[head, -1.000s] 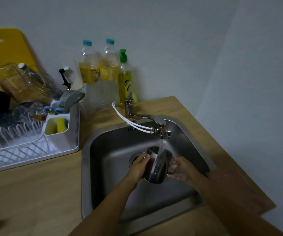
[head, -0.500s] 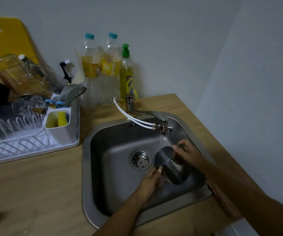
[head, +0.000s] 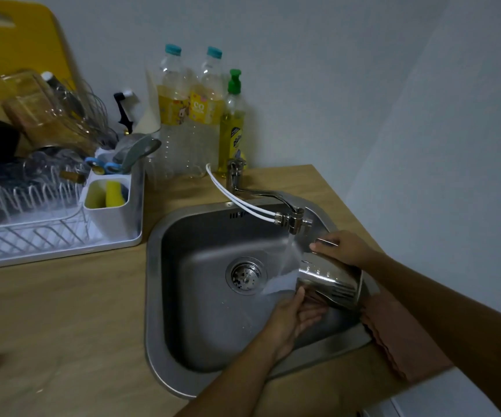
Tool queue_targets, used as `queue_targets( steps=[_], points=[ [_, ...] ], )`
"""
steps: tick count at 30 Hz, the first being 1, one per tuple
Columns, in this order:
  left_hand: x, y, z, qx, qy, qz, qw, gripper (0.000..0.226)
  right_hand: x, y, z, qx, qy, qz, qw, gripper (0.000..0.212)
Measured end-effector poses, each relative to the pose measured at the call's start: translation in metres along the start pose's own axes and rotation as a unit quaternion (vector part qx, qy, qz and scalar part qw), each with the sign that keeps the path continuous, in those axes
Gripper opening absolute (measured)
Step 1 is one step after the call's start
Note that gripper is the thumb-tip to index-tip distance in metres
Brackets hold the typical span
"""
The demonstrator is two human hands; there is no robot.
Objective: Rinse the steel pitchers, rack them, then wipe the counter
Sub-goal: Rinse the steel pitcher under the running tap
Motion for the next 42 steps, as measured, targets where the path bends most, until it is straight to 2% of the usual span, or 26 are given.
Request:
queue_targets(
  steps=[4, 12, 15, 17, 20, 23, 26, 29, 32, 34, 38, 42],
  points=[
    [-0.001, 0.0, 0.001, 0.007, 0.008, 0.004, 1.0, 0.043, -0.001, 0.001, -0.01, 0.016, -0.034, -0.023, 0.999, 0.04],
    [0.0, -0.001, 0.002, 0.01, -0.001, -0.002, 1.0, 0.04, -0.002, 0.004, -0.004, 0.055, -0.054, -0.023, 0.997, 0.044],
    [-0.009, -0.004, 0.004, -0.003, 0.038, 0.025, 0.999, 0.032, 0.006, 0.0, 0.002, 0.076, 0.037, -0.014, 0.996, 0.037],
    [-0.021, -0.007, 0.005, -0.019, 0.048, 0.068, 0.996, 0.036, 0.018, -0.006, 0.003, 0.114, 0.134, -0.031, 0.984, 0.029],
    [-0.038, -0.008, 0.013, -0.026, 0.06, 0.08, 0.995, 0.042, 0.047, -0.021, 0.011, 0.198, 0.282, -0.045, 0.938, 0.026],
    [-0.05, -0.01, 0.031, -0.036, 0.138, 0.115, 0.983, 0.04, 0.071, -0.029, 0.024, 0.208, 0.378, 0.009, 0.902, 0.023],
    [-0.054, -0.014, 0.043, -0.046, 0.194, 0.139, 0.97, 0.032, 0.086, -0.039, 0.027, 0.238, 0.488, 0.004, 0.84, 0.016],
    [-0.056, -0.015, 0.048, -0.038, 0.233, 0.184, 0.954, 0.02, 0.095, -0.043, 0.025, 0.236, 0.508, -0.015, 0.828, 0.027],
    [-0.061, -0.01, 0.05, -0.002, 0.313, 0.215, 0.925, 0.026, 0.104, -0.046, 0.023, 0.248, 0.542, -0.022, 0.803, 0.034],
    [-0.065, -0.011, 0.053, 0.01, 0.327, 0.223, 0.918, 0.018, 0.11, -0.045, 0.022, 0.255, 0.556, -0.041, 0.79, 0.039],
    [-0.069, -0.013, 0.065, 0.028, 0.296, 0.209, 0.932, 0.03, 0.11, -0.046, 0.014, 0.246, 0.563, -0.048, 0.787, 0.028],
    [-0.072, -0.012, 0.072, 0.025, 0.292, 0.142, 0.945, 0.042, 0.107, -0.047, 0.006, 0.2, 0.572, -0.011, 0.795, 0.026]
  ],
)
Point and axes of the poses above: each hand's wrist, its own y-axis towards the middle knuckle, its own x-axis out of the palm, z = x × y, the point moved 3 cm from there along y, towards the middle knuckle, and after that the axes turned 13 degrees about y, right-handed, at the moved point
